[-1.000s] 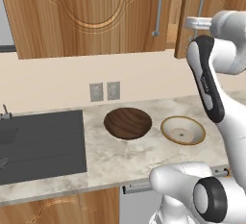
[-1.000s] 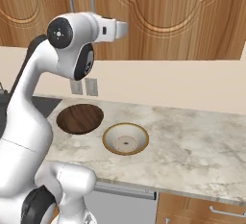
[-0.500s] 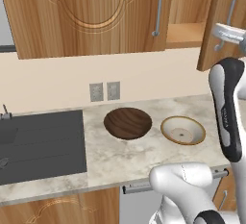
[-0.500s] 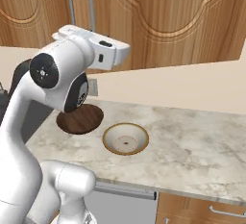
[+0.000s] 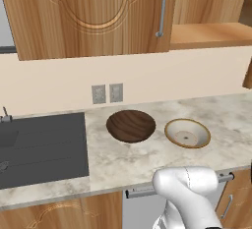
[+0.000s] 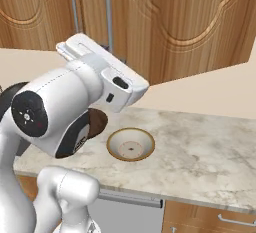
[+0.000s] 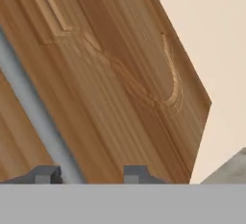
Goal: Open the cabinet. Pick the bowls from the counter and place them in the cabinet. Then close the cabinet.
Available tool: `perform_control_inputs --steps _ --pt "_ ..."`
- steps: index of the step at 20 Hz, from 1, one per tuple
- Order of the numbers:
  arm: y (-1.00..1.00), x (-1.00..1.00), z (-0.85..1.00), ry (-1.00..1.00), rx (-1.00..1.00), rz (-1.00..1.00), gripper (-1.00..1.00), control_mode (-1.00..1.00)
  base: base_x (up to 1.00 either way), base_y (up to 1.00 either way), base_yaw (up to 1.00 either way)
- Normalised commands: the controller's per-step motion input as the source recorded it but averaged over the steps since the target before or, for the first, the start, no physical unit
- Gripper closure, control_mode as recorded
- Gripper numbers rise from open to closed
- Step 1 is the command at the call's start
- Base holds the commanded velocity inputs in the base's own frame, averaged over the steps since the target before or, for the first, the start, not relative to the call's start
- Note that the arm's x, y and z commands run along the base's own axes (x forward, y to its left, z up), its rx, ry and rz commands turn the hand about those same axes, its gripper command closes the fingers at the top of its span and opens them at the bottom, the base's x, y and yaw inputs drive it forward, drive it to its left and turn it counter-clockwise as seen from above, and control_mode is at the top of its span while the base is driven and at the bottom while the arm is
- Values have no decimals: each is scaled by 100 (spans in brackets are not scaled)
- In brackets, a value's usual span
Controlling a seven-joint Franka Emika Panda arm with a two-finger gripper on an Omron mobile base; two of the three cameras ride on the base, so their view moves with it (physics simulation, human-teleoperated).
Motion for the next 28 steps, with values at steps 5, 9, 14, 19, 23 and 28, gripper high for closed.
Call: perform_control_inputs --steps 5,9,14,19,23,28 --pt "-91 -100 -14 -11 25 -17 100 -100 0 0 0" --pt "-7 -100 -16 -16 3 -15 100 -100 0 0 0" --pt "91 -55 -17 -5 -8 -5 -100 -100 0 0 0" --pt "92 -2 -2 0 0 -17 -100 -100 0 0 0" --pt "68 19 0 0 0 -25 -100 -100 0 0 0" --pt "19 54 0 -1 0 -25 -100 -100 0 0 0"
